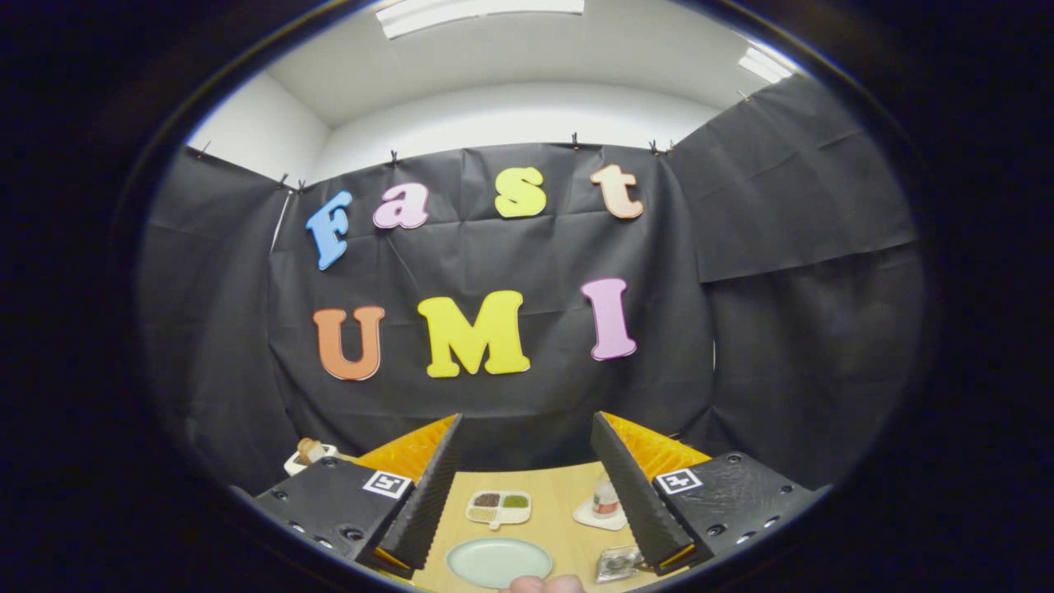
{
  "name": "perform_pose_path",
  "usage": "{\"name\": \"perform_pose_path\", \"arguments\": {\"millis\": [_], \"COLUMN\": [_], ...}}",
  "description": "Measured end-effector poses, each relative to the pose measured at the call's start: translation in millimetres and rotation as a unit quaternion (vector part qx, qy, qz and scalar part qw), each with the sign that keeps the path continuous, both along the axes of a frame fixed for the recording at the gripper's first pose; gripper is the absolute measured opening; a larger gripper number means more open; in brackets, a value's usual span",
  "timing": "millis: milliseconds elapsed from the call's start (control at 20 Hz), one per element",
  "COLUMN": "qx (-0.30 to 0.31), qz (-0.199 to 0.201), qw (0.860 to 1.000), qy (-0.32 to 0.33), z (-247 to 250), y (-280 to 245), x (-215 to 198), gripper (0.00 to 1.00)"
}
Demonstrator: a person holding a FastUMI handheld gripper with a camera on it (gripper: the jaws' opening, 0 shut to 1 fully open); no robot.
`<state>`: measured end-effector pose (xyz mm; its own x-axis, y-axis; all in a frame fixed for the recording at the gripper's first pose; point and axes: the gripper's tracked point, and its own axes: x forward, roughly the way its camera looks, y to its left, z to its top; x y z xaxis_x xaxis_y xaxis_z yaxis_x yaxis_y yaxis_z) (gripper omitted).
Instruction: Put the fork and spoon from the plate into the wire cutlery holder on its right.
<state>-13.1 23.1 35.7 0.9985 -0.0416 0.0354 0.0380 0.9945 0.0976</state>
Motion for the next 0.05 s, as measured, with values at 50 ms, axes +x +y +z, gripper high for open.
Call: {"name": "perform_pose_path", "arguments": {"millis": [50], "qx": [-0.005], "qz": [-0.001], "qw": [1.000], "qy": [0.002], "z": [-2.1], "y": [-0.6], "x": [0.4], "gripper": [0.92]}}
